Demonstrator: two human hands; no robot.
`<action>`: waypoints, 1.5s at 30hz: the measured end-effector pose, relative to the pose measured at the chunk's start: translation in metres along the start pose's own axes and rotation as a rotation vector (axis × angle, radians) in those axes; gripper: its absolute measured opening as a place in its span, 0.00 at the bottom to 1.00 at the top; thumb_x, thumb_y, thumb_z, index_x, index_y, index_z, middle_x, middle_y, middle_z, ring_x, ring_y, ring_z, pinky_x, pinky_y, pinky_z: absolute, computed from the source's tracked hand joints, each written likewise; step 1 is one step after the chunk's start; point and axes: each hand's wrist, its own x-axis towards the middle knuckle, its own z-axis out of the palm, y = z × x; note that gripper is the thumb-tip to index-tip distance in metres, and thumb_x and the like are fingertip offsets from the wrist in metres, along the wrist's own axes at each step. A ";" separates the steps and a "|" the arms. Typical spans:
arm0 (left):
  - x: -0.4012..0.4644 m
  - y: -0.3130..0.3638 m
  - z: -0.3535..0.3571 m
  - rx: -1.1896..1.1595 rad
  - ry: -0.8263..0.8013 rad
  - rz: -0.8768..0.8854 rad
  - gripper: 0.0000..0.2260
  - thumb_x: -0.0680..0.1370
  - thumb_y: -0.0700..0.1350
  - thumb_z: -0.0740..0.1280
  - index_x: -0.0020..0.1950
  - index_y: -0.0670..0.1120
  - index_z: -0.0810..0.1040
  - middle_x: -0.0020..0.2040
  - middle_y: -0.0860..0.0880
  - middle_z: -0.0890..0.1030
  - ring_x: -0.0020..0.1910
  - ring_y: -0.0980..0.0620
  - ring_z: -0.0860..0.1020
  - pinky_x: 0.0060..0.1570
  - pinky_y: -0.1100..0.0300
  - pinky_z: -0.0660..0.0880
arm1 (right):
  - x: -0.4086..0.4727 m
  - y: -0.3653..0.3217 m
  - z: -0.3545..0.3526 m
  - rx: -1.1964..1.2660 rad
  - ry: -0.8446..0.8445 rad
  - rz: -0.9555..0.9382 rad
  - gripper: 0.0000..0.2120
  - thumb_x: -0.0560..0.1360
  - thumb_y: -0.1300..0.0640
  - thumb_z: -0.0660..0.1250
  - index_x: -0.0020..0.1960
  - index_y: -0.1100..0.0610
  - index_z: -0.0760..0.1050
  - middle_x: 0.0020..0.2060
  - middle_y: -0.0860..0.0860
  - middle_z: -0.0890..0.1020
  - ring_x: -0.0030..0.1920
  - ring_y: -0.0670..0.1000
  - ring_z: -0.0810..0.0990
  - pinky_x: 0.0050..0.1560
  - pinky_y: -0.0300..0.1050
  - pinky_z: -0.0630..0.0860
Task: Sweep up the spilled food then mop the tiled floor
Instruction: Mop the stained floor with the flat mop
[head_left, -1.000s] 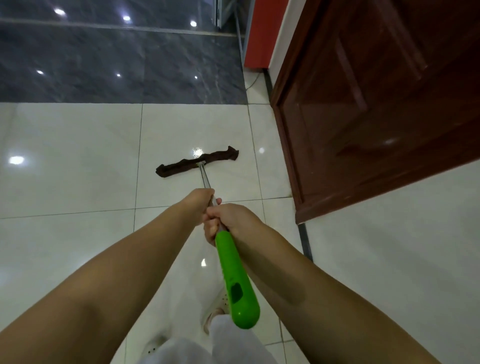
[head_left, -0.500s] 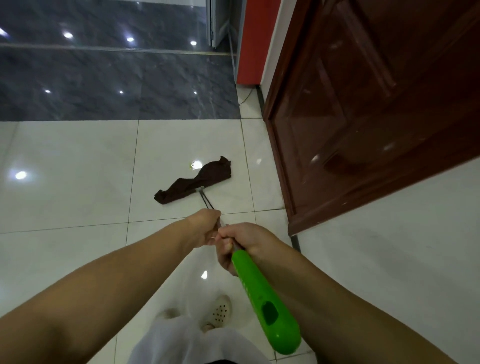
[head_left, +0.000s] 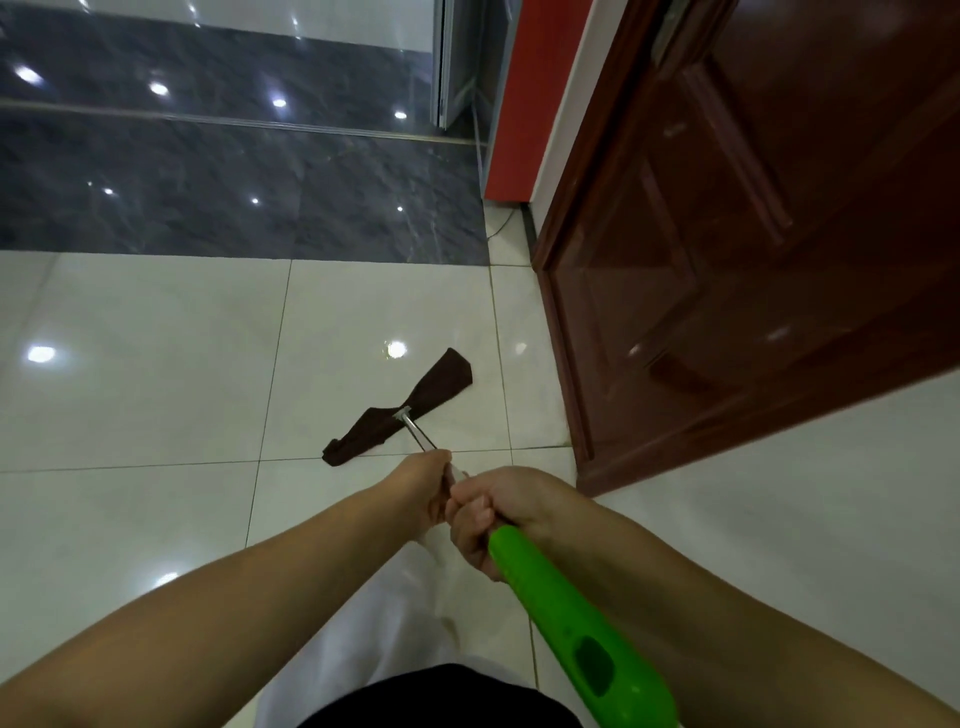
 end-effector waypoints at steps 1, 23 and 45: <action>0.009 0.005 -0.005 -0.032 0.008 0.009 0.17 0.82 0.40 0.54 0.32 0.44 0.62 0.14 0.51 0.64 0.19 0.55 0.67 0.23 0.65 0.65 | 0.006 -0.007 0.006 0.044 0.014 0.015 0.17 0.81 0.63 0.54 0.33 0.59 0.64 0.15 0.50 0.66 0.11 0.44 0.64 0.12 0.32 0.62; 0.148 0.230 -0.064 -0.116 0.094 0.089 0.13 0.82 0.41 0.56 0.38 0.41 0.67 0.24 0.47 0.69 0.14 0.60 0.69 0.16 0.70 0.65 | 0.121 -0.233 0.128 -0.019 0.055 0.101 0.14 0.79 0.64 0.58 0.34 0.59 0.65 0.16 0.51 0.66 0.11 0.45 0.64 0.11 0.32 0.61; 0.188 0.260 -0.057 -0.114 0.071 0.008 0.12 0.82 0.44 0.55 0.40 0.42 0.68 0.25 0.46 0.76 0.31 0.51 0.71 0.35 0.61 0.68 | 0.140 -0.260 0.126 0.074 0.013 0.047 0.16 0.80 0.62 0.58 0.33 0.61 0.66 0.19 0.50 0.67 0.12 0.43 0.64 0.13 0.30 0.61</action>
